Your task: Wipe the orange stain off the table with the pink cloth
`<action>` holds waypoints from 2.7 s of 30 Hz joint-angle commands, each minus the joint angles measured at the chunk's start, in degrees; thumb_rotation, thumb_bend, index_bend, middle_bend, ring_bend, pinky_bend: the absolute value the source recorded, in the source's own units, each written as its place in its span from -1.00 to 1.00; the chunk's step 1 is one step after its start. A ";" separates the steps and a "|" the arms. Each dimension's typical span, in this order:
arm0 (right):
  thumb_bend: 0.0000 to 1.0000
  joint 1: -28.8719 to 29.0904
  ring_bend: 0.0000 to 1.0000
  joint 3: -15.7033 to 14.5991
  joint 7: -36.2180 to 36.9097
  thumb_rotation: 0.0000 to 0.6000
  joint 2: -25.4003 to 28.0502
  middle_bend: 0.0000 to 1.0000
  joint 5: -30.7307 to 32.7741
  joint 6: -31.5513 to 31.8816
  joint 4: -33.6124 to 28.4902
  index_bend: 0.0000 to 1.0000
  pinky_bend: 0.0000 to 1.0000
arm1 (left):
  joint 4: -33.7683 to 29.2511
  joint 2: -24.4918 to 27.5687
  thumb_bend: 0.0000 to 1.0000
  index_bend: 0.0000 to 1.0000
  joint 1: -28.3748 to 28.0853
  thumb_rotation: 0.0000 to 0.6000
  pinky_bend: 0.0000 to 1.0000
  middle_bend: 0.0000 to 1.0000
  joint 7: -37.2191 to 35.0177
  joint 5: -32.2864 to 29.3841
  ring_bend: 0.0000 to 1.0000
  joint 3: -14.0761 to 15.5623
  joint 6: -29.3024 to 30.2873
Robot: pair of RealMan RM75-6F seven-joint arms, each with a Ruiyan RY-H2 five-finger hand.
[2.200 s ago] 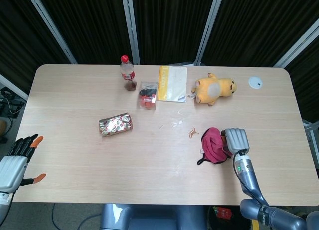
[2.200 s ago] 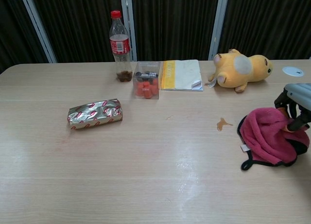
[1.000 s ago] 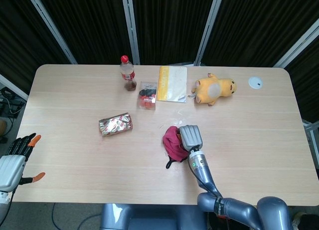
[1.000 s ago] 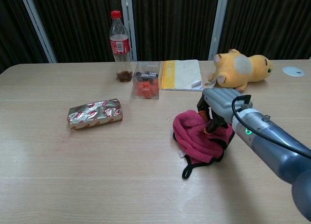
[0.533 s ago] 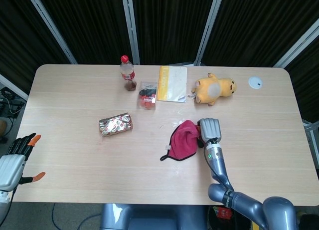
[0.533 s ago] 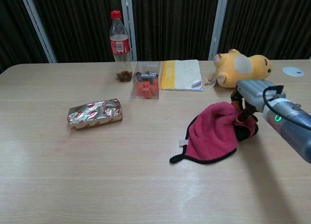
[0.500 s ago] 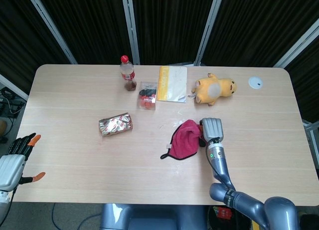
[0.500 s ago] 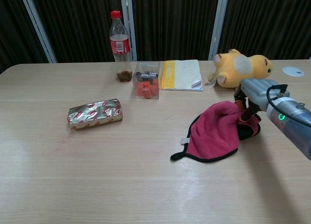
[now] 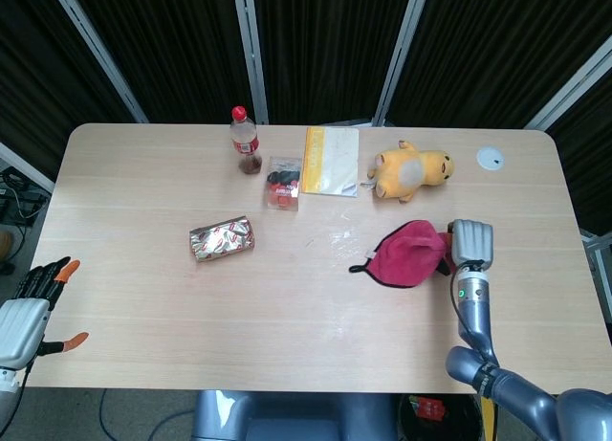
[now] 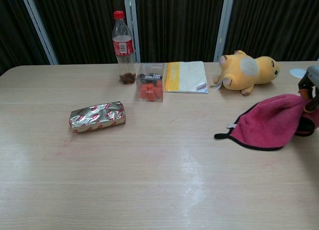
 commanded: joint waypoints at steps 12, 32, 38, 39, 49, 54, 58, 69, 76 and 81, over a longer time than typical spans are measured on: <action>-0.30 -2.48 0.12 -0.29 -0.19 1.00 2.69 0.32 2.49 1.62 -8.09 0.53 0.43 | -0.26 -0.17 -1.00 -0.93 0.04 1.00 -1.00 -1.00 0.83 -0.15 -1.00 -0.03 0.01; -0.30 3.08 0.12 -0.42 5.35 1.00 -10.66 0.32 -2.96 3.67 -9.30 0.53 0.43 | -0.68 0.48 -1.00 -0.93 -0.36 1.00 -1.00 -1.00 -0.97 -1.56 -1.00 -0.32 -1.34; -0.30 3.32 0.12 -0.37 6.05 1.00 -9.98 0.32 -5.10 5.05 -13.74 0.53 0.43 | -0.82 0.63 -1.00 -0.93 -0.37 1.00 -1.00 -1.00 -1.26 -1.94 -1.00 -0.39 -1.51; -0.30 3.31 0.12 -0.35 6.02 1.00 -8.89 0.32 -6.37 5.94 -15.20 0.53 0.43 | -0.83 0.67 -1.00 -0.93 -0.36 1.00 -1.00 -1.00 -1.33 -1.97 -1.00 -0.38 -1.54; -0.30 -1.09 0.12 0.03 5.13 1.00 5.27 0.32 -8.99 10.06 -29.77 0.53 0.43 | -1.02 0.71 -1.00 -0.93 -0.34 1.00 -1.00 -1.00 -1.06 -1.82 -1.00 -0.23 -1.61; -0.30 -4.34 0.12 -0.37 6.26 1.00 12.53 0.32 -9.60 11.88 -33.78 0.53 0.43 | -1.10 0.48 -1.00 -0.93 -0.19 1.00 -1.00 -1.00 -0.31 -1.68 -1.00 -0.21 -1.23; -0.30 -6.15 0.12 -0.14 7.52 1.00 16.29 0.32 -9.08 12.90 -34.70 0.53 0.43 | -1.17 0.27 -1.00 -0.93 -0.04 1.00 -1.00 -1.00 0.42 -1.57 -1.00 -0.16 -0.92; -0.38 -9.35 -0.11 -1.49 10.94 1.00 22.30 0.11 -7.33 11.86 -35.81 0.27 0.34 | -1.15 0.04 -1.00 -0.92 0.02 1.00 -1.00 -1.00 1.00 -1.62 -1.00 -0.16 -0.86; -0.94 -9.55 -1.00 -3.41 6.98 1.00 27.43 -0.99 -0.36 6.26 -39.94 -0.85 -0.62 | -0.95 -0.11 -1.00 -0.92 0.12 1.00 -1.00 -1.00 1.53 -1.56 -1.00 -0.17 -0.61; -1.00 -9.85 -1.00 -4.26 4.44 1.00 28.61 -1.00 1.07 7.37 -40.59 -0.94 -0.73 | -0.83 -0.20 -1.00 -0.92 0.15 1.00 -1.00 -1.00 1.80 -1.59 -1.00 -0.18 -0.57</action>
